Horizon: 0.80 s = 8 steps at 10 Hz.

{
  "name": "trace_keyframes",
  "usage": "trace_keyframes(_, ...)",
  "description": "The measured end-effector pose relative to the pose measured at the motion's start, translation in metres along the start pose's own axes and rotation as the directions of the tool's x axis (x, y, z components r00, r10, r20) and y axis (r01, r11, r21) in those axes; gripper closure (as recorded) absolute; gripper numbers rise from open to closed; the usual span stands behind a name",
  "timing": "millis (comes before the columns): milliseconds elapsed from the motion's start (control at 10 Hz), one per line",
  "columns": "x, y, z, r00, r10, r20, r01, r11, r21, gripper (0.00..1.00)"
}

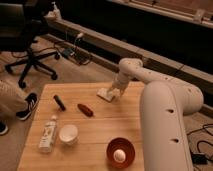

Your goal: Wipe the white sponge on the table

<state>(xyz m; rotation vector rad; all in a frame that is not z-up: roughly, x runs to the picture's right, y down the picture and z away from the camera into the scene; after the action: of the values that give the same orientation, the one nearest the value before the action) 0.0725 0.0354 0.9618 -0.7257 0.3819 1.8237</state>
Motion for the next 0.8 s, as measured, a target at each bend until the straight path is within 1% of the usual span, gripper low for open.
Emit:
trace_keyframes(400,-0.007,0.008,0.005,1.0,-0.006,-0.007,0.006,1.0,0.004,0.35)
trace_keyframes(500,-0.008,0.009,0.006,1.0,-0.006,-0.014,0.006,1.0,0.005,0.37)
trace_keyframes(800,-0.005,0.009,0.012,0.999,0.004,-0.042,-0.004,1.0,0.002,0.67)
